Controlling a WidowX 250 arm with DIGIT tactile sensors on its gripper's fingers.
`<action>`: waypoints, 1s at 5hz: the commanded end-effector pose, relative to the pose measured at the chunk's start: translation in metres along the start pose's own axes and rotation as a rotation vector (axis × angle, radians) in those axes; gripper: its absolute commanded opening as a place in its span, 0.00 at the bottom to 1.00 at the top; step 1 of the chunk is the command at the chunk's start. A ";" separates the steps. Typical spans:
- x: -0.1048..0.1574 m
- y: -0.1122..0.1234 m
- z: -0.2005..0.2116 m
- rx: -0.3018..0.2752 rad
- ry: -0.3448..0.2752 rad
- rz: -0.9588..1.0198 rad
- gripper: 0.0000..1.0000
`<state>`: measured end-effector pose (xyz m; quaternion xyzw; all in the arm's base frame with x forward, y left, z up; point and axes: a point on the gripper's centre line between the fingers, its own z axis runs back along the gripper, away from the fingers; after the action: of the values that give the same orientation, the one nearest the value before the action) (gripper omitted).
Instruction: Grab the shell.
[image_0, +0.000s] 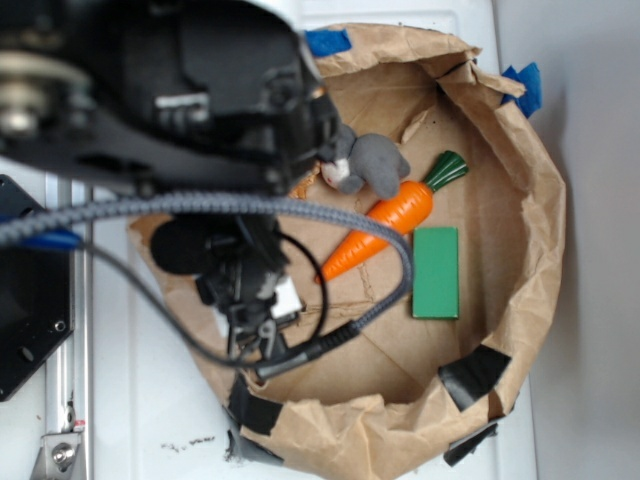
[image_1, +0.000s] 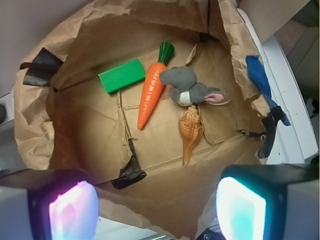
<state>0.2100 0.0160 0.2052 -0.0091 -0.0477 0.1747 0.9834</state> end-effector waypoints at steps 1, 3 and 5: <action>0.007 0.004 0.013 -0.011 -0.052 0.024 1.00; 0.040 0.011 -0.054 0.003 -0.029 0.050 1.00; 0.045 0.023 -0.110 0.024 -0.002 0.084 1.00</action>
<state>0.2521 0.0430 0.0911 0.0003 -0.0261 0.2056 0.9783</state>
